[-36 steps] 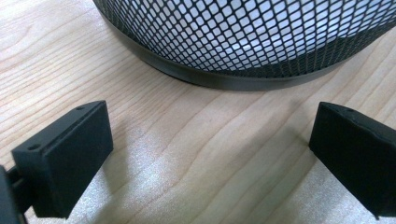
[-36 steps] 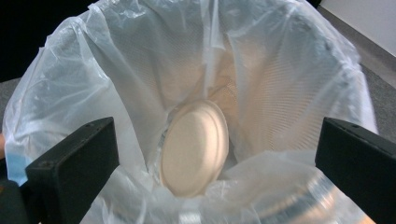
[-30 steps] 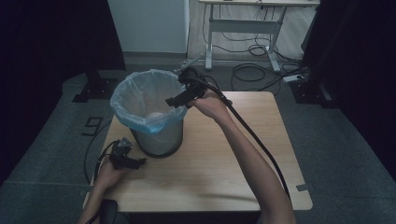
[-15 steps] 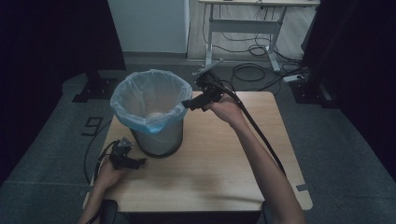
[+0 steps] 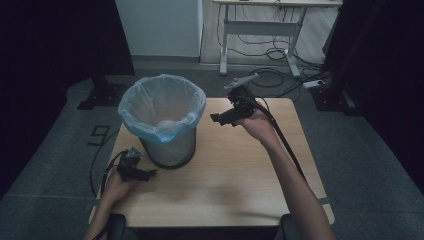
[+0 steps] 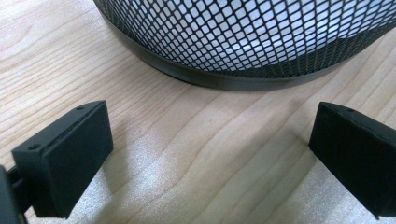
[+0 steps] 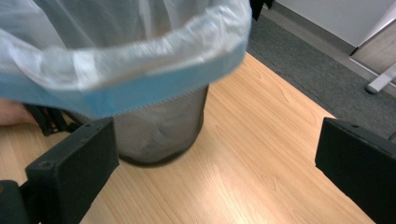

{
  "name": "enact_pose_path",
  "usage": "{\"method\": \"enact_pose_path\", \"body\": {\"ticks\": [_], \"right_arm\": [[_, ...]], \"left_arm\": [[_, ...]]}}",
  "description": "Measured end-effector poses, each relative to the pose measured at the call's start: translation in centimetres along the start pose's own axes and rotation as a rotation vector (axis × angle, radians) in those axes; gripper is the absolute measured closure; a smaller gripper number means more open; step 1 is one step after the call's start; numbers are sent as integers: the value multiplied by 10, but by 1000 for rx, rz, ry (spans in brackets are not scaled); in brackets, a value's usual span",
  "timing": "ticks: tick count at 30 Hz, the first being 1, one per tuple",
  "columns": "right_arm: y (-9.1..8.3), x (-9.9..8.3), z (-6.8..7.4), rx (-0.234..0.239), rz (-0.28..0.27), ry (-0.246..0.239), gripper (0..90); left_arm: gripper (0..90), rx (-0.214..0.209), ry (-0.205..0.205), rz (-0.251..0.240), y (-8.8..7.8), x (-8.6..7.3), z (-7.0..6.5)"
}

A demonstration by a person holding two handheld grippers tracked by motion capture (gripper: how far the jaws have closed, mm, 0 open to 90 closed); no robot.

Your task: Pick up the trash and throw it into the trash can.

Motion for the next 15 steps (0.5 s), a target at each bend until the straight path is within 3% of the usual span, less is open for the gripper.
{"method": "enact_pose_path", "body": {"ticks": [15], "right_arm": [[-24, -44, -33, -58, -19, 44, 0]], "left_arm": [[0, 3, -2, 1, 0, 0, 0]]}}
Point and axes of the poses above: each handheld gripper's, and its own axes: y roughly forward along the jaws, x roughly out of its top, z roughly to its left, the point moved 2 cm from there along y, roughly forward along the jaws, and after that the axes turned 10 degrees about y, right-handed, at the moved point
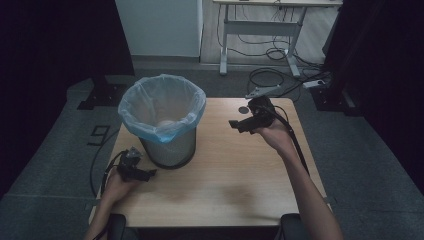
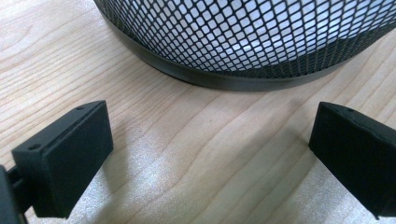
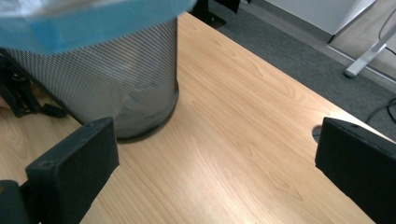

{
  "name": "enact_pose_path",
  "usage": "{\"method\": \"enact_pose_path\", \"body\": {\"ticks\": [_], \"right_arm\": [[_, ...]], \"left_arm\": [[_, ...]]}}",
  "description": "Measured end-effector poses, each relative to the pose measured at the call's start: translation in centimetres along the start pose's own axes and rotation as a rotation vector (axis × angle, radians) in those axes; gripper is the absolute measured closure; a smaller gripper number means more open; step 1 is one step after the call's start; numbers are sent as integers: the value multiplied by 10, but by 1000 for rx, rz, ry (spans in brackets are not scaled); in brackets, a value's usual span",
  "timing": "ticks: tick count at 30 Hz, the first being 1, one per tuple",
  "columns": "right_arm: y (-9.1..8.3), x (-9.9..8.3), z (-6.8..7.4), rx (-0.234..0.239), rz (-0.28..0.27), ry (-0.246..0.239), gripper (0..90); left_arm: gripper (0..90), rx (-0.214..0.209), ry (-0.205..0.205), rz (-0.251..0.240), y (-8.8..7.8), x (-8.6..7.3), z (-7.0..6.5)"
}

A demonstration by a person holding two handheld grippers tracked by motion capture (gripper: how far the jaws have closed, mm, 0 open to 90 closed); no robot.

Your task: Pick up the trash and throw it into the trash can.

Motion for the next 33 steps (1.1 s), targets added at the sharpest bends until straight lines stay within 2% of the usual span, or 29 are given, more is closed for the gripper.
{"method": "enact_pose_path", "body": {"ticks": [16, 22, 33], "right_arm": [[-24, -46, -31, -62, -16, 58, 0], [-25, -65, -37, -96, -12, 46, 0], [-15, -107, -40, -117, 8, 42, 0]], "left_arm": [[0, 2, -3, 0, 0, 0, 0], [0, 3, -4, 0, 0, 0, 0], [0, 6, -7, 0, 0, 0, -1]]}}
Point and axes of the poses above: each handheld gripper's, and its own axes: y roughly forward along the jaws, x roughly out of its top, z roughly to its left, the point moved 2 cm from there along y, roughly forward along the jaws, and after that the axes turned 10 degrees about y, right-handed, at the moved point
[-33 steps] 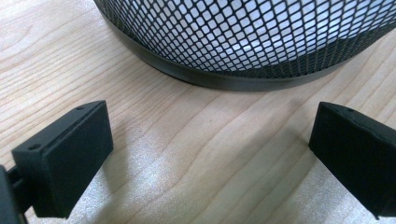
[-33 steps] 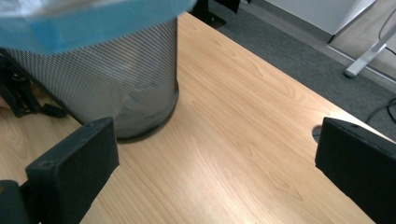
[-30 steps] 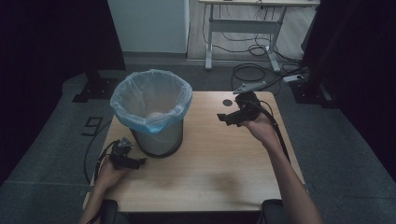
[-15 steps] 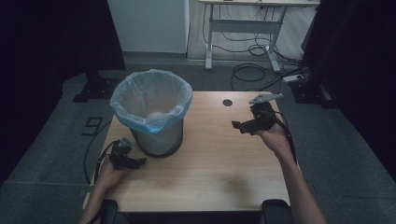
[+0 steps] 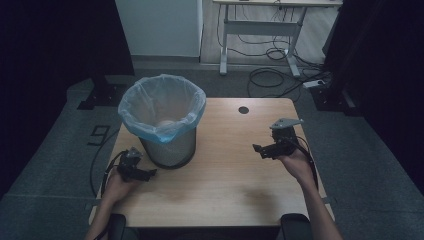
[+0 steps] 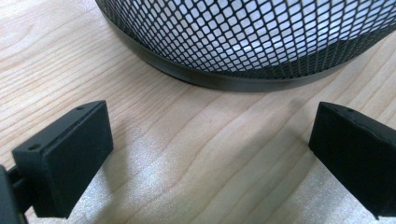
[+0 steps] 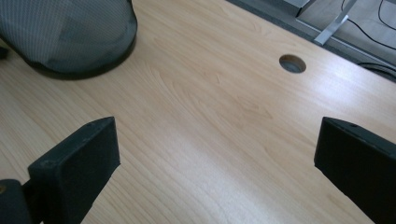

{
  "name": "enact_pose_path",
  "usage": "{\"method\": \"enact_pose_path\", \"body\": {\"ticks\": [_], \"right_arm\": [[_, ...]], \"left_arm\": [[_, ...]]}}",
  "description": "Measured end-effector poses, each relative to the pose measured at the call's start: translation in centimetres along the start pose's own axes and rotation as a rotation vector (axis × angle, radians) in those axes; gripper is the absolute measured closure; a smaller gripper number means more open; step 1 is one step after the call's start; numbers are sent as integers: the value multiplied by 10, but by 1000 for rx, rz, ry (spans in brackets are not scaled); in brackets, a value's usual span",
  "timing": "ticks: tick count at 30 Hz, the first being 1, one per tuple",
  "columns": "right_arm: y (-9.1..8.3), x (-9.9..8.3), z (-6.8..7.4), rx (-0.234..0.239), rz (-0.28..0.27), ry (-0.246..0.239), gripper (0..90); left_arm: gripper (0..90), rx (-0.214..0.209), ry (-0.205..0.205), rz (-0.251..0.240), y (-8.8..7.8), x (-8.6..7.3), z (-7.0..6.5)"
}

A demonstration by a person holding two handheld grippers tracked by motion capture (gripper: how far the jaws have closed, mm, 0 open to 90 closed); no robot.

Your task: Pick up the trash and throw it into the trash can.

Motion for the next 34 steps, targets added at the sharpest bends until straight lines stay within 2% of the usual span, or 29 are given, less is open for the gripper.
{"method": "enact_pose_path", "body": {"ticks": [12, 19, 25, 34], "right_arm": [[21, -54, -1, -26, 25, 15, 0], [35, -89, -8, -26, 35, 58, 0], [49, -117, -12, -35, 75, 75, 0], [60, -137, -16, -39, 107, 73, 0]], "left_arm": [[0, 2, -2, 0, 0, 0, 0], [0, 2, -2, 0, 0, 0, 0], [0, 2, -3, 0, 0, 0, 0], [0, 2, -3, 0, 0, 0, 0]]}}
Point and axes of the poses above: each handheld gripper's, and its own axes: y roughly forward along the jaws, x roughly out of its top, z roughly to its left, the point moved 2 cm from there along y, roughly forward along the jaws, and after that the axes turned 10 degrees about y, right-handed, at the moved point
